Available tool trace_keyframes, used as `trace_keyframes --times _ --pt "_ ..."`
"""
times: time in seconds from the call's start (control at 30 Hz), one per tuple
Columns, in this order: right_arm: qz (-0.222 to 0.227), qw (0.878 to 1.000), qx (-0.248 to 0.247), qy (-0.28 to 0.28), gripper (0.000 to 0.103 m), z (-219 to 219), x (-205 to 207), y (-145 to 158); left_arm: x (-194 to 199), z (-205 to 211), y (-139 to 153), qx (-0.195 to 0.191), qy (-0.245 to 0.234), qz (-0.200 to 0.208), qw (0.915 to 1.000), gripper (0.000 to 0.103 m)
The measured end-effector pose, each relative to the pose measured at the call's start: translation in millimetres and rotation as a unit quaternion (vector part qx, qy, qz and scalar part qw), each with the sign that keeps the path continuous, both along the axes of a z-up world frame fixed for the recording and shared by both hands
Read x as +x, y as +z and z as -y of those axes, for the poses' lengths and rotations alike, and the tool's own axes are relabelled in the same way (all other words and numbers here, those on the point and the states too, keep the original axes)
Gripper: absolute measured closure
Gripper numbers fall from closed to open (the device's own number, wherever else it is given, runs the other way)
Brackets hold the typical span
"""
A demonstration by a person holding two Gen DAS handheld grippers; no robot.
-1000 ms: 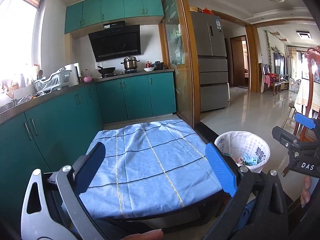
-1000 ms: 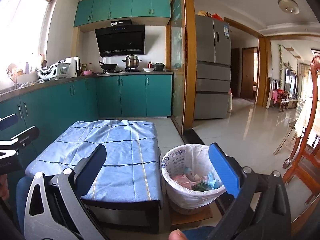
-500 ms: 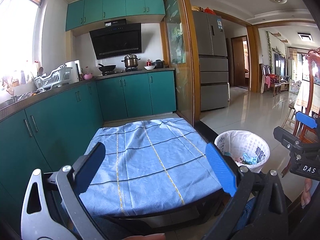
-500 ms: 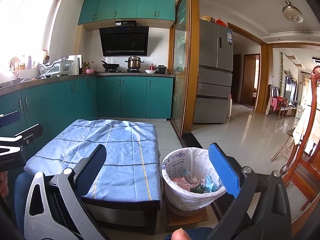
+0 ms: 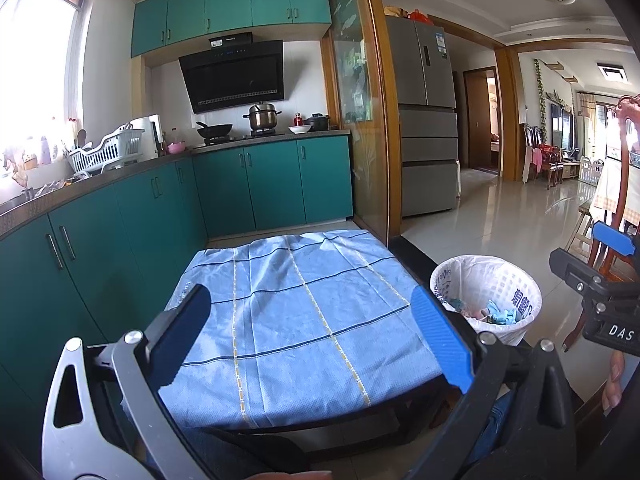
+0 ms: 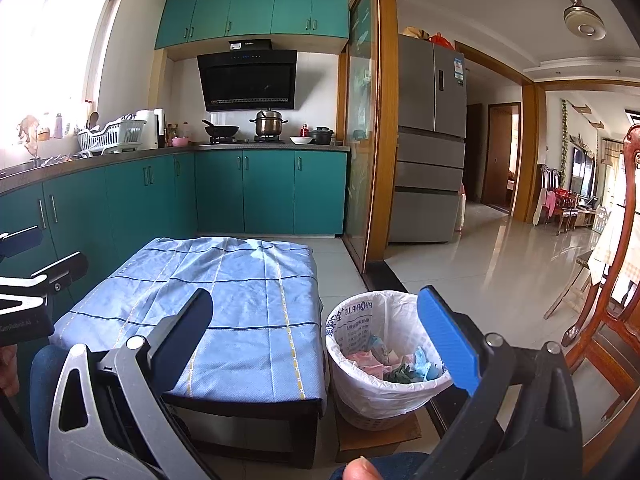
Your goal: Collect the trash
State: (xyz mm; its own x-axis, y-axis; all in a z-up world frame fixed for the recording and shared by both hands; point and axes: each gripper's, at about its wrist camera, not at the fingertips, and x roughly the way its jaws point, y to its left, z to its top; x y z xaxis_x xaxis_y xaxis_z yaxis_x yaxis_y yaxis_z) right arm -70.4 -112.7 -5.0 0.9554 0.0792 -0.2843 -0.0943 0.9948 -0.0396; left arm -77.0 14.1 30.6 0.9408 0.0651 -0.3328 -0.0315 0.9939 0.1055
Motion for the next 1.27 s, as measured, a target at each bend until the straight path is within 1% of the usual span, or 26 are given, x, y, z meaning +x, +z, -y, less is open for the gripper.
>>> trace_keyframes --times 0.43,0.93,1.03,1.13,1.2,1.27 --pt "-0.002 1.000 -0.005 -0.002 0.003 -7 0 0 1 -3 -5 -0.005 -0.001 -0.006 1.0000 0.003" --pt "-0.014 1.000 0.000 -0.003 0.003 -3 7 -3 3 -2 -11 -0.004 0.001 -0.008 1.0000 0.003" --pt "-0.017 1.000 0.001 -0.003 0.003 -4 10 -4 6 -2 -13 -0.004 -0.006 -0.018 0.9998 0.003" --pt "-0.019 1.000 -0.001 -0.002 0.003 -5 11 -6 15 0 -20 0.005 -0.004 -0.034 0.9994 0.003" --pt "-0.021 1.000 -0.002 -0.001 0.003 -6 13 -8 25 -3 -26 0.011 0.001 -0.046 0.9989 0.003" --pt "-0.026 1.000 0.001 0.001 0.003 -6 16 -9 39 -11 -33 0.008 0.010 -0.062 0.9980 0.003"
